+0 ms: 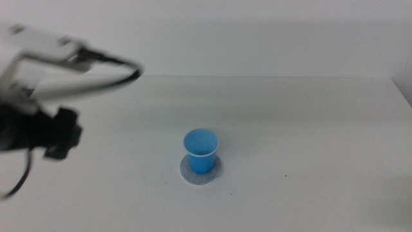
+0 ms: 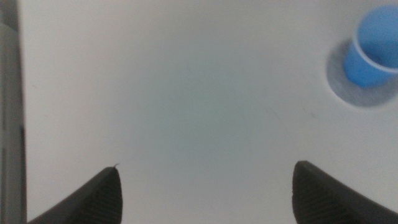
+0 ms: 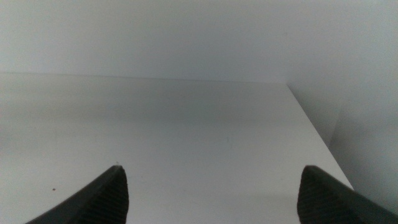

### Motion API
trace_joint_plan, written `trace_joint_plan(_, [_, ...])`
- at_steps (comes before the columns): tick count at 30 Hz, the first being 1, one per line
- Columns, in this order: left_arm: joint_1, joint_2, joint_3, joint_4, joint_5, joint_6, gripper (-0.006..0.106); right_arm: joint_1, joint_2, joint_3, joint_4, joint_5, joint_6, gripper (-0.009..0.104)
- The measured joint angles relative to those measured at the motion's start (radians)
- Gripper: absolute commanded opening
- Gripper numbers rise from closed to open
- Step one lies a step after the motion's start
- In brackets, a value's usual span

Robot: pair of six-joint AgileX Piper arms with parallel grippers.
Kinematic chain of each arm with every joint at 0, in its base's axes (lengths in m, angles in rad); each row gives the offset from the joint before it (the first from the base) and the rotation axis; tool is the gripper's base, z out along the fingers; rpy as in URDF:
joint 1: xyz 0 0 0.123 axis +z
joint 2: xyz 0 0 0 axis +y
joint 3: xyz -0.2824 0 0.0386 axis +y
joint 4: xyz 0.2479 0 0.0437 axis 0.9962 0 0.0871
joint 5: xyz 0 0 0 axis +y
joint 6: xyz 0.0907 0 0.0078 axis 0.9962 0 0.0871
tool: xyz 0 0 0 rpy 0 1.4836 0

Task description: Place an empty cup on a cup mat.

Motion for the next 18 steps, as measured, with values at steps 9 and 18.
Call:
trace_joint_plan(9, [0.249,-0.427,0.527,-0.012,-0.671,0.027,0.094,0.000,0.000,0.000,0.000,0.000,0.000,0.093])
trace_joint_plan(18, [0.369,-0.786,0.867,-0.086,-0.862,0.052,0.094,0.000,0.000,0.000,0.000,0.000,0.000,0.093])
